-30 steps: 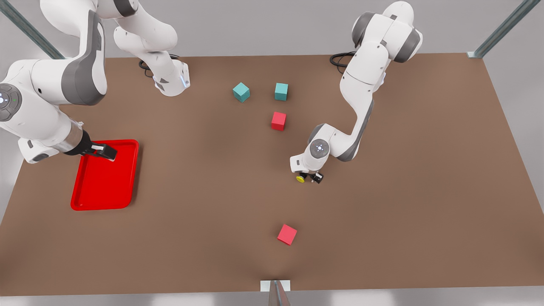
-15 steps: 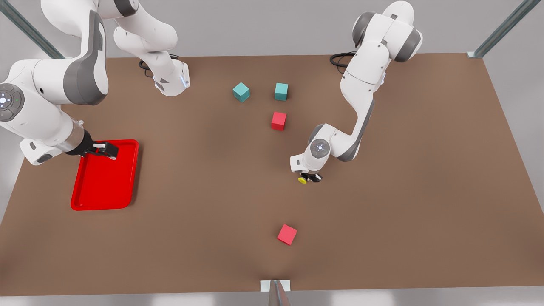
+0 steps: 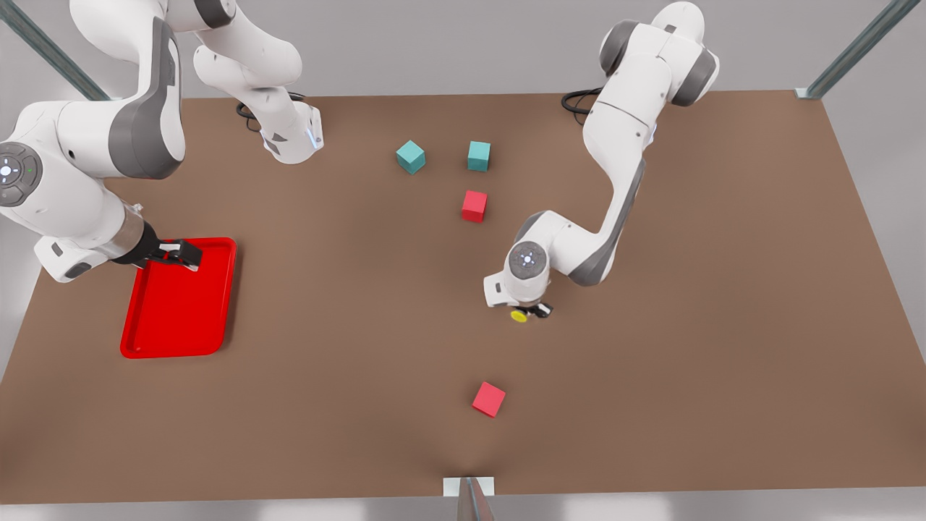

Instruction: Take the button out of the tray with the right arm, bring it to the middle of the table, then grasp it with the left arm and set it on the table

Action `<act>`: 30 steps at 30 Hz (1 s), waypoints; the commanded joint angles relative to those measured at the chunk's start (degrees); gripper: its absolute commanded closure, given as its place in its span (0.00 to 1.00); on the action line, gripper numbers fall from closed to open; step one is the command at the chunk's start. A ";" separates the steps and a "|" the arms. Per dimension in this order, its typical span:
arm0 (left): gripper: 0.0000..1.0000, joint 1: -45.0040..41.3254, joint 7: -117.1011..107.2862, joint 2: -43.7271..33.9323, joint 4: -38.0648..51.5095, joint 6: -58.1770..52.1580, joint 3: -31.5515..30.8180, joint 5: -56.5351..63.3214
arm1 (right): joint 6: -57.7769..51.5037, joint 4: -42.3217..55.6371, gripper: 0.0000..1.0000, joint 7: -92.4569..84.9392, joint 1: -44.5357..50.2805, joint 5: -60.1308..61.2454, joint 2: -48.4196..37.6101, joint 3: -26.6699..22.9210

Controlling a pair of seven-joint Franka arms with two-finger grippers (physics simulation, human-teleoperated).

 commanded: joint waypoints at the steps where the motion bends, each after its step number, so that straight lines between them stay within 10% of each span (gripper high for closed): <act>1: 0.50 -0.07 -60.77 0.07 0.73 -11.94 -0.15 5.20 | -0.02 0.03 0.00 -1.65 -0.01 0.03 -0.06 -0.01; 8: 0.50 -3.32 -131.82 7.36 10.93 -10.27 0.29 25.86 | -0.02 0.03 0.00 -1.57 0.34 0.12 -0.06 -0.01; 30: 0.50 -3.50 -163.74 16.15 3.72 -25.38 2.31 56.10 | -0.02 0.03 0.00 -1.57 0.43 0.03 0.02 0.08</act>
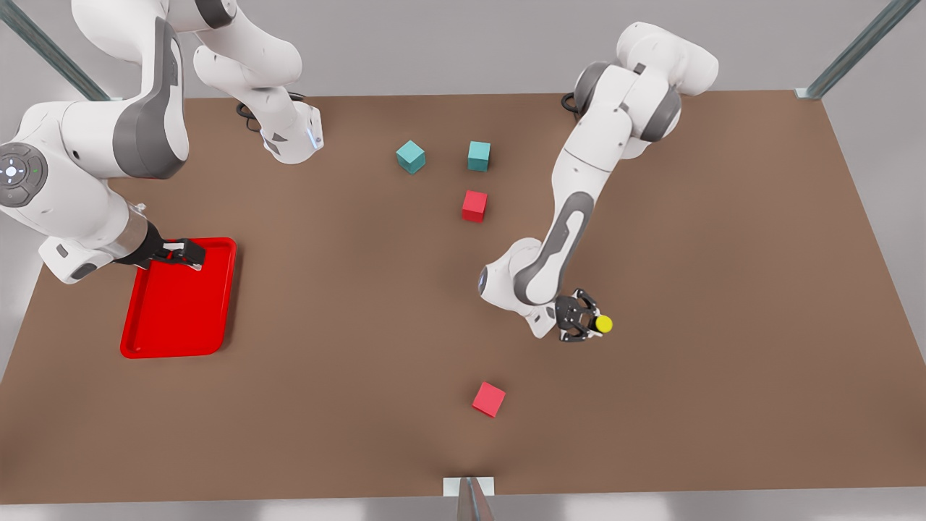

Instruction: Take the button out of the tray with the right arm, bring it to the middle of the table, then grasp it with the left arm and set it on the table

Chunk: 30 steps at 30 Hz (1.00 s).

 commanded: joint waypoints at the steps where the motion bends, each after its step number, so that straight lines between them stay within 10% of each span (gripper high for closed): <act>1: 0.50 0.02 -40.45 1.15 -0.03 -1.31 0.02 3.81 | -0.02 0.03 0.00 -0.30 0.00 0.03 -0.06 0.00; 15: 0.50 0.46 -40.63 5.73 -1.26 0.45 0.55 9.87 | -0.02 0.03 0.00 -0.30 0.09 0.03 -0.06 0.00; 17: 0.00 0.46 -40.36 5.73 -1.26 0.36 0.55 9.87 | -0.02 0.03 0.00 -0.30 0.09 0.03 -0.06 0.00; 30: 0.00 0.46 -40.27 5.55 -1.17 0.36 0.64 9.87 | -0.02 0.03 0.00 -0.30 0.27 0.29 -0.06 0.00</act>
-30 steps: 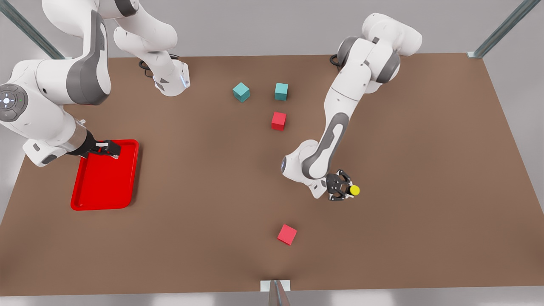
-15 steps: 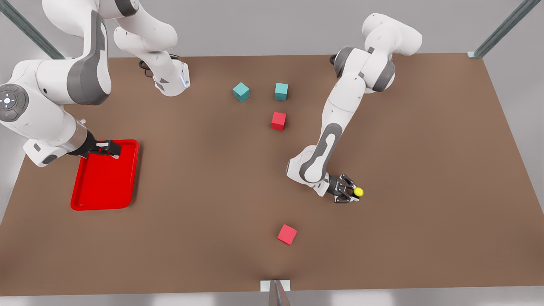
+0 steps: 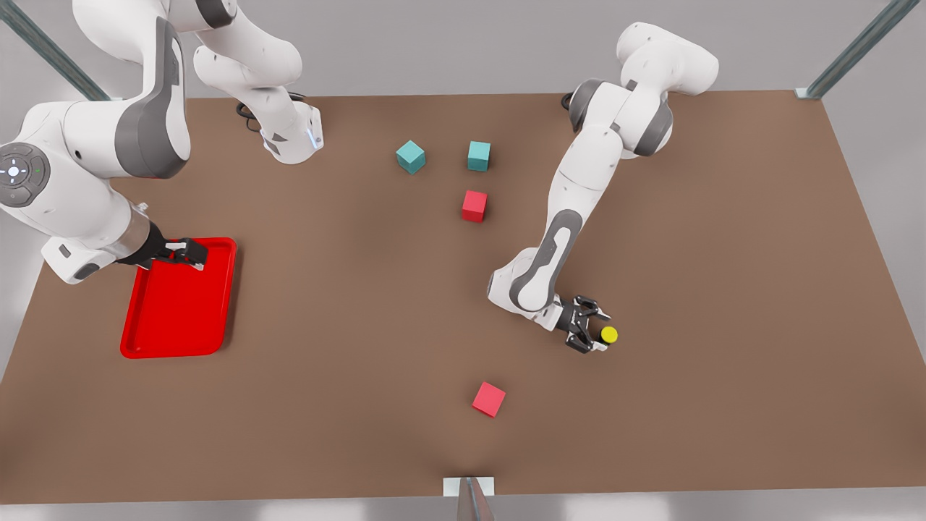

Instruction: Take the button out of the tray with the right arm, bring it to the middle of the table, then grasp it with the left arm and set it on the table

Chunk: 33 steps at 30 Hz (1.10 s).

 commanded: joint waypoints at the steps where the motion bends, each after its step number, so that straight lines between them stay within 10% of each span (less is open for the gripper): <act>1: 0.00 0.00 -7.47 -0.09 0.07 -0.11 0.00 -0.12 | -0.02 0.03 0.00 -0.06 0.01 0.06 -0.06 -0.01; 19: 0.00 -0.61 12.47 -8.78 -5.11 -1.95 1.67 4.10 | -0.02 -0.06 0.00 -0.06 1.15 -0.38 -0.06 -0.09; 21: 0.00 -0.88 51.50 -15.72 -0.39 -2.74 1.40 -9.13 | -0.02 0.03 0.00 -0.06 1.06 -0.47 -0.06 -0.09; 24: 0.00 9.58 122.66 -16.70 29.16 -22.33 1.84 -58.28 | -0.02 0.03 0.00 -0.06 1.24 -0.47 -0.06 -0.09; 27: 0.00 16.61 170.59 -31.89 26.27 -23.66 1.76 -65.77 | -0.02 -0.06 0.00 -0.06 1.15 -0.47 -0.06 -0.09; 33: 0.00 17.40 171.39 -58.09 4.56 -18.83 1.93 -65.51 | -0.02 0.03 0.00 -0.06 1.06 -0.47 -0.06 -0.09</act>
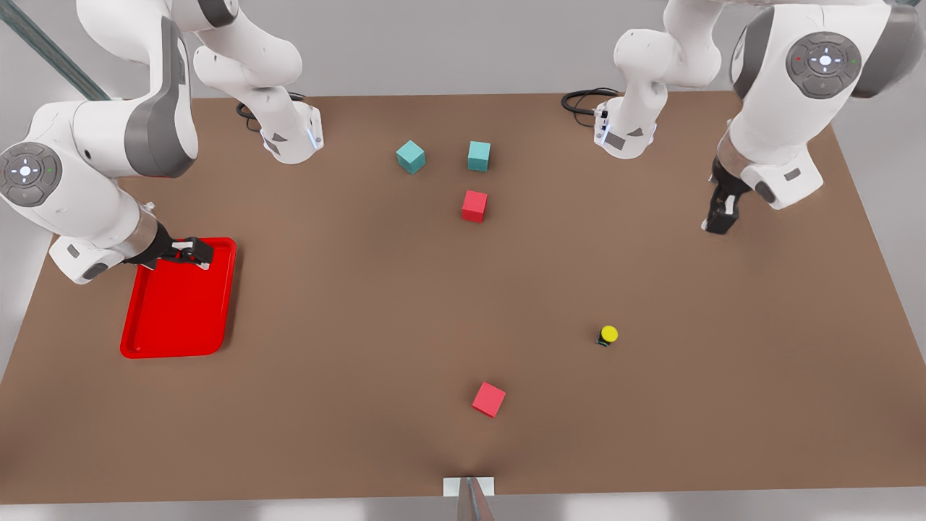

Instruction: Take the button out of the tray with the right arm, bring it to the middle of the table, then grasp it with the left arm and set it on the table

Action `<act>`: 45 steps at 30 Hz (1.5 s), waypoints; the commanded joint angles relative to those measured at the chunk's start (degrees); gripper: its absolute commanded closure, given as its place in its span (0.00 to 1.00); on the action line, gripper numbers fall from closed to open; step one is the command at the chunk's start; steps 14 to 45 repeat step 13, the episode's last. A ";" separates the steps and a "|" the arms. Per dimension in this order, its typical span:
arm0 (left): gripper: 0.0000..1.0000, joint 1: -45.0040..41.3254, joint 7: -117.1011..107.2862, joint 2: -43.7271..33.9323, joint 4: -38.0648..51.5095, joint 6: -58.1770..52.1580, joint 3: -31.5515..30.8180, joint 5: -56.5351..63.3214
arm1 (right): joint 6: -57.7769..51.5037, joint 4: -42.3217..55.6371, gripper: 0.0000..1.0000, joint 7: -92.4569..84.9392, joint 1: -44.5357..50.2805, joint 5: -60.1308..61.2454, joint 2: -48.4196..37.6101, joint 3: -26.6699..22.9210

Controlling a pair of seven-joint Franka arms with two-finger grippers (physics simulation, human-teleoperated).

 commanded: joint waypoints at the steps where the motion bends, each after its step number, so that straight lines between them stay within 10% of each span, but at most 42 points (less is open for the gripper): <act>1: 0.00 -0.39 91.91 -1.80 -1.52 -1.21 0.02 -2.94 | -0.02 0.01 0.00 -0.10 0.15 0.11 -0.06 -0.01; 45: 0.00 -0.31 103.51 -3.82 -4.78 -1.12 1.25 -3.29 | 0.15 0.10 0.00 -0.01 -1.07 0.03 0.02 -0.27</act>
